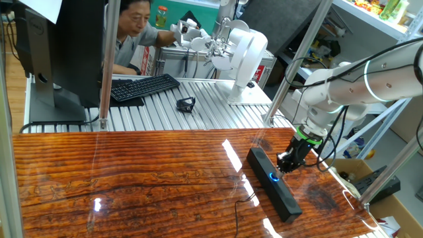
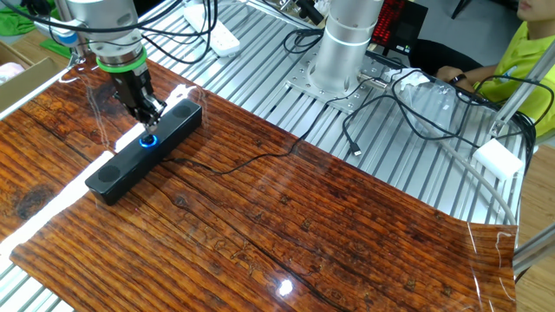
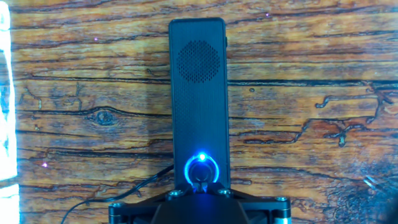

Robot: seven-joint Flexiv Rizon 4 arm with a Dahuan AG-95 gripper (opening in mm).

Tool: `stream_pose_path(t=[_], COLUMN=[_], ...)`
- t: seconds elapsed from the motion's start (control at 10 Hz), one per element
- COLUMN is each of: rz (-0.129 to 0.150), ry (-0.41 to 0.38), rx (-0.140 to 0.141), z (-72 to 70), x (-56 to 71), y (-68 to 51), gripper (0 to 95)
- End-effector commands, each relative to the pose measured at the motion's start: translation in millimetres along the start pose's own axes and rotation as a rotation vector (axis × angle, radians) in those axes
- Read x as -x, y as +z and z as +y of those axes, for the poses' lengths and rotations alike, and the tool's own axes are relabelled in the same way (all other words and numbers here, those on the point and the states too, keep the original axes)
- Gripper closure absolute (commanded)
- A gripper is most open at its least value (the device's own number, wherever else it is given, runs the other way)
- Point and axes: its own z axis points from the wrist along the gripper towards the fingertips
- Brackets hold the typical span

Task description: Turn the knob to decrease the volume of the speaker

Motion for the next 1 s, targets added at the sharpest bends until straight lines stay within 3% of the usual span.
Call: stream_pose_path(t=[0.1, 1.0], rz=[0.000, -0.005], ry=[0.034, 0.412], rx=[-0.003, -0.012], z=[-0.1, -3.1], x=[0.2, 3.4], y=[0.1, 0.5], gripper=[95.0, 95.0])
